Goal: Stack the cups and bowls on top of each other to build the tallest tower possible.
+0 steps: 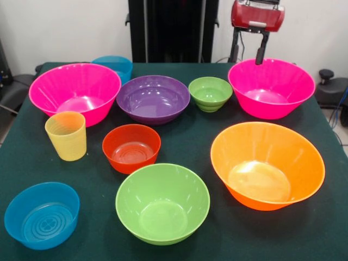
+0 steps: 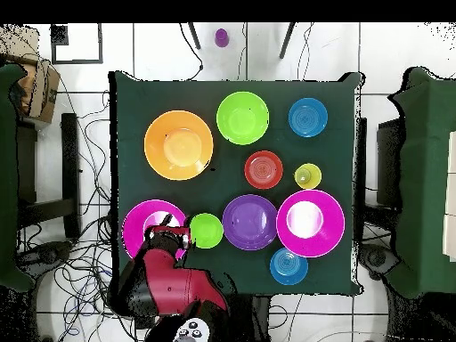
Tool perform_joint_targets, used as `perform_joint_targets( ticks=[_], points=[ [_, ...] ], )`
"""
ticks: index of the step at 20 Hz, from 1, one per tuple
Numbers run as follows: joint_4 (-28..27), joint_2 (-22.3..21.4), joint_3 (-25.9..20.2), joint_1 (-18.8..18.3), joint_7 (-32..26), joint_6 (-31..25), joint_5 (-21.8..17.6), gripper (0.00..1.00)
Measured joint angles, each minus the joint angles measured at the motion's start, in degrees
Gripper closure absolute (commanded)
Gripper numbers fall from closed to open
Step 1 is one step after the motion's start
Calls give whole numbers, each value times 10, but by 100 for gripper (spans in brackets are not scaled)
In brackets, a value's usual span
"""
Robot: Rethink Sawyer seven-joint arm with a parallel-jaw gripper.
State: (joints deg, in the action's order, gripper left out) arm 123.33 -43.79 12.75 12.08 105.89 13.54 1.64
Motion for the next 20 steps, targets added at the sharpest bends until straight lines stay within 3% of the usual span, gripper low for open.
perform_joint_targets(
  ticks=[6, 10, 17, 20],
  points=[
    [-1, -10, -43, -65, 0, -132, 11, 0],
    [-10, 14, -61, -100, 0, -204, 18, 0],
    [-38, 94, -62, -96, 0, -183, 18, 0],
    [-56, 132, -55, -78, 0, -166, 18, 0]
  ],
)
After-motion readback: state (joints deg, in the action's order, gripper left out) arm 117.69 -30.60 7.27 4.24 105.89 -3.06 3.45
